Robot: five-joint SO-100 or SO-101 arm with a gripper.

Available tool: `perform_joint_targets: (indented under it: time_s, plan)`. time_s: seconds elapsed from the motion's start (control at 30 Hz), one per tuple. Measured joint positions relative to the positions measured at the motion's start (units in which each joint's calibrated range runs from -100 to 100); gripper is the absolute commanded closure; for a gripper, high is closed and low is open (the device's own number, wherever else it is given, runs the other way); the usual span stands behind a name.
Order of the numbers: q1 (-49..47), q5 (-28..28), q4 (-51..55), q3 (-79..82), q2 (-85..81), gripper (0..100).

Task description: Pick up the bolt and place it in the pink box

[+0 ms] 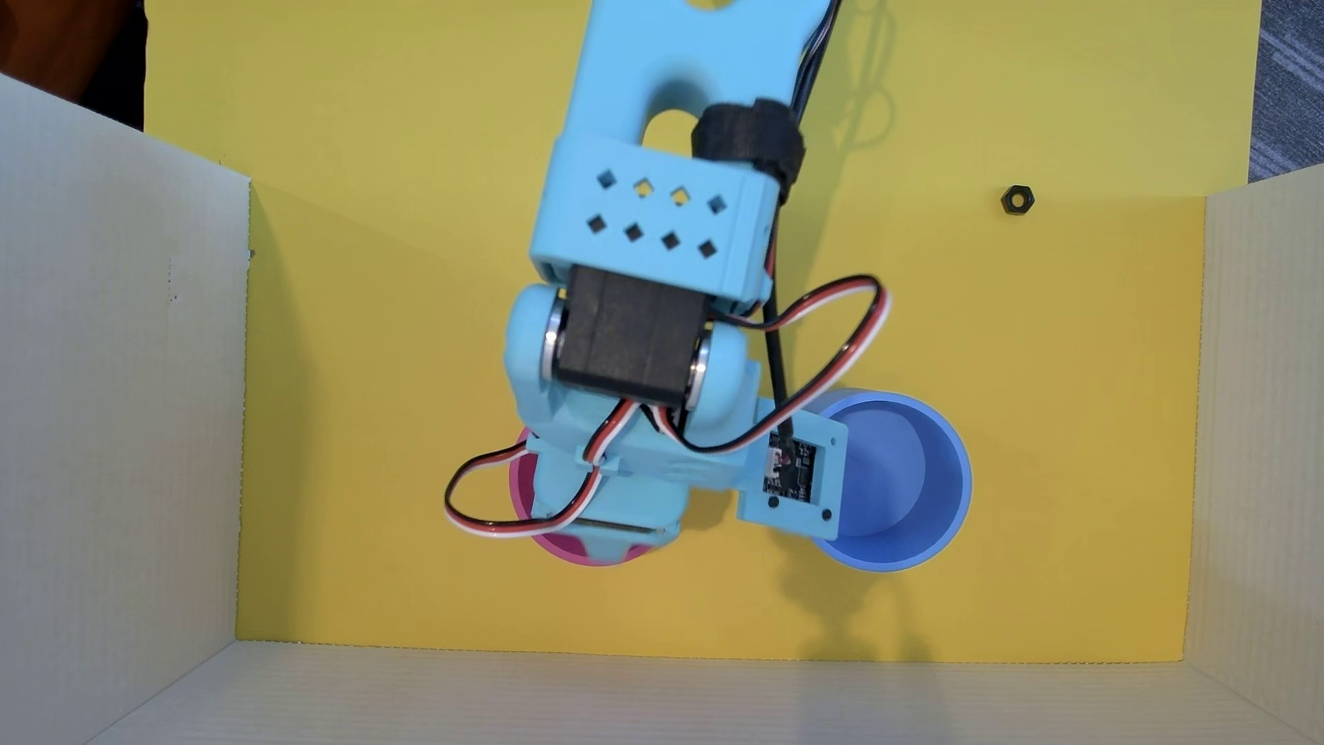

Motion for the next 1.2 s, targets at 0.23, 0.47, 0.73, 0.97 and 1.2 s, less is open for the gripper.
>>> perform_joint_targets:
  time_s: [0.23,0.47,0.73,0.97,1.2]
  plan:
    - [-2.2,0.0,2.1,11.5,-10.0,98]
    - [-5.2,-0.5,-4.2,39.3,-42.4,99]
    - [-5.1,-6.1,-11.1,75.1,-74.7,99]
    - [-5.2,-10.4,-13.4,98.2,-105.3,99]
    - [-5.6,-10.5,-13.4,109.7,-123.6,99]
